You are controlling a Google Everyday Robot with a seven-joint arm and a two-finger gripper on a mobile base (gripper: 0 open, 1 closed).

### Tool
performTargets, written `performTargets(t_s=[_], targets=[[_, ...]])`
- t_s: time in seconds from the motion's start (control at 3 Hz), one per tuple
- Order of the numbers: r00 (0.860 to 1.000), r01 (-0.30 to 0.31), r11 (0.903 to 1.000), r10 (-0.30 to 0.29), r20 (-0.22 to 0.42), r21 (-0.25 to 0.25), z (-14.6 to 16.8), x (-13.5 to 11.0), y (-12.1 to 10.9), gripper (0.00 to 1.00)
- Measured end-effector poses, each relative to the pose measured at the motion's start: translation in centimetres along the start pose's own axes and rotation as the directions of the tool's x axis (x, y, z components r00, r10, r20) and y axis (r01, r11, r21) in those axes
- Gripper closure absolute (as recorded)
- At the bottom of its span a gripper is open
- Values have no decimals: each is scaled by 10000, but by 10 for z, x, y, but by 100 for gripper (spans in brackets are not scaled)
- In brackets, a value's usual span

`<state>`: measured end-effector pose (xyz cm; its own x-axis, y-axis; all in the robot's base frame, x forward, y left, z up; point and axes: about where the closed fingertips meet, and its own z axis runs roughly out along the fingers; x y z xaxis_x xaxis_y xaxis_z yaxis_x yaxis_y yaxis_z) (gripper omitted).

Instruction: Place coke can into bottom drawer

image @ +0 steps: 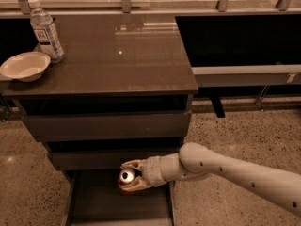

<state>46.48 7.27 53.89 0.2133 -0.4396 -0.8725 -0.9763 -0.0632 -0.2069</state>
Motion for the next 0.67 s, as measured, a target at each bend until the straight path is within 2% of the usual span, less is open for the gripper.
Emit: performTargets(t_s=[0.33, 0.67], targets=[[9949, -166, 9989, 123, -1001, -431, -11, 77, 9, 100], [9952, -135, 9948, 35, -981, -1007, -12, 141, 29, 100]])
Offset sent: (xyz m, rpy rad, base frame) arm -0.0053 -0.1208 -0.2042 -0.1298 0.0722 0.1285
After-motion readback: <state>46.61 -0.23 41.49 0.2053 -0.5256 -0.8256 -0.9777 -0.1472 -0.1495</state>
